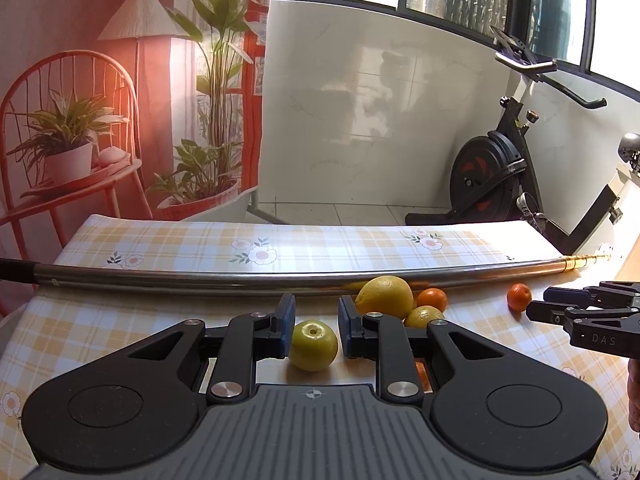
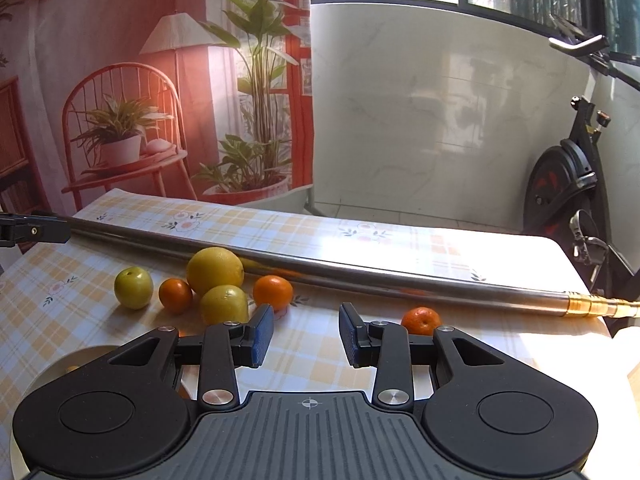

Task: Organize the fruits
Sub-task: 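Move right tool to an orange mandarin and close on it while left tool approaches the fruit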

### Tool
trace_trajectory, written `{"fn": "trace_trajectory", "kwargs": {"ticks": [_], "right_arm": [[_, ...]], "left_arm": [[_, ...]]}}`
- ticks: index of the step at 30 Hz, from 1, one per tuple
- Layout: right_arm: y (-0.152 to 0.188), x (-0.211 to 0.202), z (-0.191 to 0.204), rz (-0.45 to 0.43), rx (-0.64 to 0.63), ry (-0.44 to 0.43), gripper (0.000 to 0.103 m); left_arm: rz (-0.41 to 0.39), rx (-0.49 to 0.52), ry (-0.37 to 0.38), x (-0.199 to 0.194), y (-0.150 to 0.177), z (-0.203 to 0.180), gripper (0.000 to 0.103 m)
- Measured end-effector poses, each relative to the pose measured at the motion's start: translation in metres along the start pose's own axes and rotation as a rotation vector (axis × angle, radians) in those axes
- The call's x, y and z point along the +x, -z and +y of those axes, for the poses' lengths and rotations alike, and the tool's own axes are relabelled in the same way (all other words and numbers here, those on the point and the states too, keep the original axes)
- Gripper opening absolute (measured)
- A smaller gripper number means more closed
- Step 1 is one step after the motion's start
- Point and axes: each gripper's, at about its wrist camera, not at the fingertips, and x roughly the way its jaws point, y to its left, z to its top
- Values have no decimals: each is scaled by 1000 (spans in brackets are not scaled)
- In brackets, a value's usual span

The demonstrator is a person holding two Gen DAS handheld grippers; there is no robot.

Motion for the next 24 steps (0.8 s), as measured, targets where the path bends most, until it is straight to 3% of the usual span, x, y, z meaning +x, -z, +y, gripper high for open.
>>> {"fn": "trace_trajectory", "kwargs": {"ticks": [7,24], "right_arm": [[-18,24,-8,-5,32,-22,33],[-31,122,6,129,79,-84,34]], "left_arm": [[-49,31,-12,0,-18,-1,25],[47,-63,26,36,-2,7,25]]}}
